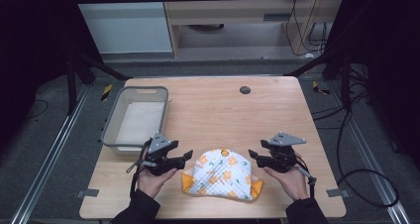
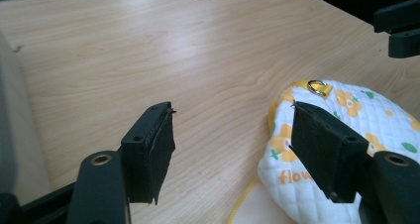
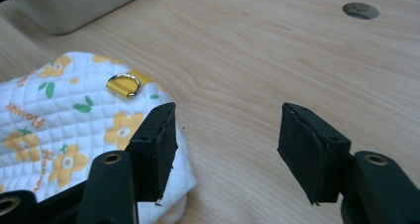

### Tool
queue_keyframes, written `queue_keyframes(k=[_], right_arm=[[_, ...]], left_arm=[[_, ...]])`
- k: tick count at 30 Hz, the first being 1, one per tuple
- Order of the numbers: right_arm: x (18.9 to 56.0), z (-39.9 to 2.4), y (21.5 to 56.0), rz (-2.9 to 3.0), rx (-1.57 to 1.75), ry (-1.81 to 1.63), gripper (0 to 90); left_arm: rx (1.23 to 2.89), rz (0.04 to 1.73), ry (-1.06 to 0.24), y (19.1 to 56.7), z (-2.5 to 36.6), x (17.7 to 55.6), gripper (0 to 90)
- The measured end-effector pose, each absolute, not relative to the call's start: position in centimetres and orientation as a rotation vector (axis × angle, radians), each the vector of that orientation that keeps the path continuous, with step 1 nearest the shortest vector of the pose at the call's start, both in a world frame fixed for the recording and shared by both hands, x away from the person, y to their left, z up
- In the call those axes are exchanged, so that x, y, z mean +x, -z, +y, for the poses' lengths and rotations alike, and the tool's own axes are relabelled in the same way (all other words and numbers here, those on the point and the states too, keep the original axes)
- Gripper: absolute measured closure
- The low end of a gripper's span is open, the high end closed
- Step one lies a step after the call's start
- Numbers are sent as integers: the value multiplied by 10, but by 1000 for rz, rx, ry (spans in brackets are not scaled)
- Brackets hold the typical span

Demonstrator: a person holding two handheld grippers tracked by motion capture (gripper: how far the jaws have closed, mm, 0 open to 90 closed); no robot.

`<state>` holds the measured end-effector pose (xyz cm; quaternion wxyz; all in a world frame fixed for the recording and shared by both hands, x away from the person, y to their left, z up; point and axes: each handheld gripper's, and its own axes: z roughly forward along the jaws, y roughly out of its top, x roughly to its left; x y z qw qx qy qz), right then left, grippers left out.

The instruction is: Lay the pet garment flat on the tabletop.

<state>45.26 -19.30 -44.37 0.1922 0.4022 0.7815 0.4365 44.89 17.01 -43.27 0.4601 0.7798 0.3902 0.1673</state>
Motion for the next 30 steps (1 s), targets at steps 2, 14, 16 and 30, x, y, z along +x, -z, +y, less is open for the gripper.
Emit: queue_keyframes(k=[2,14,16,30], right_arm=[[453,-191,446,2205,1125,-1225,407],[458,-174,462,2305,1094,-1226,419],[458,-173,465,2320,1098,-1222,423],[457,-164,478,2422,1066,-1189,580]], left_arm=[[1943,954,-404,435,165,450,324],[2025,936,-338,452,143,458,320],[2052,938,-322,460,138,460,321],[2095,925,-201,474,132,460,556]])
